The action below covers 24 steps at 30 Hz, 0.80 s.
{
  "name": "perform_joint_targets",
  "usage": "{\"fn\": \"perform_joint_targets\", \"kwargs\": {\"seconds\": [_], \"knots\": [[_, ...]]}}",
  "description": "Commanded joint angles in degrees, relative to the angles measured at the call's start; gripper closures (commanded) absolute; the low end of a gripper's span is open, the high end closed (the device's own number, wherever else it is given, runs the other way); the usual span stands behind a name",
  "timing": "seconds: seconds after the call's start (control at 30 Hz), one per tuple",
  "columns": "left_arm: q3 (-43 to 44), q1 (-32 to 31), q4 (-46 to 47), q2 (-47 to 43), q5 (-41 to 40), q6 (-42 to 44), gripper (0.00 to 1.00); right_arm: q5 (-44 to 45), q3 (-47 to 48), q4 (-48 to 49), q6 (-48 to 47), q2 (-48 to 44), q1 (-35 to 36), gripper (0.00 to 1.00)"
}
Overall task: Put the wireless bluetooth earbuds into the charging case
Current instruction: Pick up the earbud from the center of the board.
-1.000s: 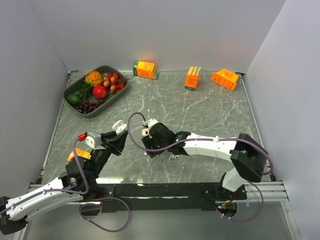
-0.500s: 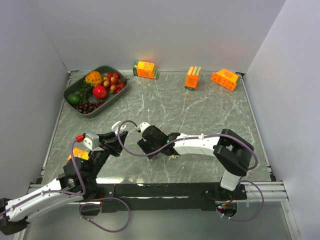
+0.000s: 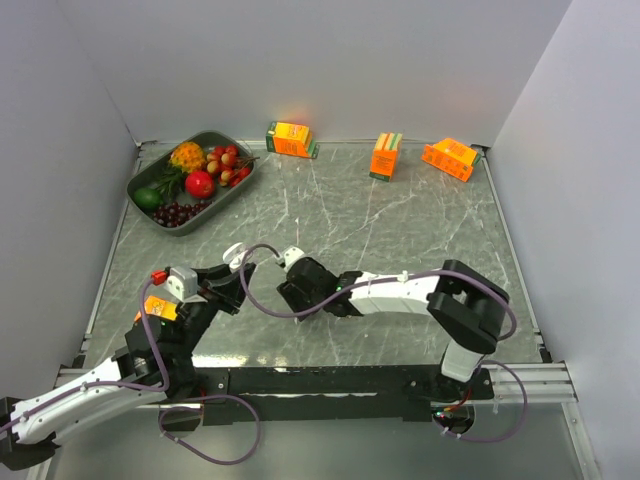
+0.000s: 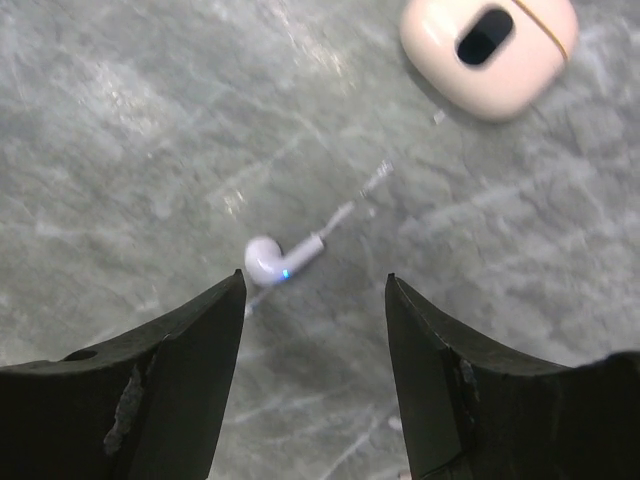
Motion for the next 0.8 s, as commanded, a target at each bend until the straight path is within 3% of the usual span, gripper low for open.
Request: {"fn": "perform_joint_targets", "kwargs": {"seconds": [0.0, 0.23, 0.53, 0.77], "knots": [[2.21, -0.3, 2.02, -0.42, 1.35, 0.34, 0.99, 2.54, -2.86, 2.29, 3.28, -6.6, 0.76, 0.33], [2.03, -0.21, 1.76, -0.77, 1.44, 0.08, 0.99, 3.42, -3.92, 1.93, 3.64, -3.8, 0.76, 0.34], [2.65, -0.3, 0.18, -1.29, 1.09, -0.01, 0.99, 6.58, 2.58, -0.61, 4.34, 3.67, 0.85, 0.35], [2.82, -0.21, 0.0, -1.29, 1.0, -0.36, 0.99, 7.47, 7.68, -3.77, 11.36, 5.96, 0.93, 0.38]]}}
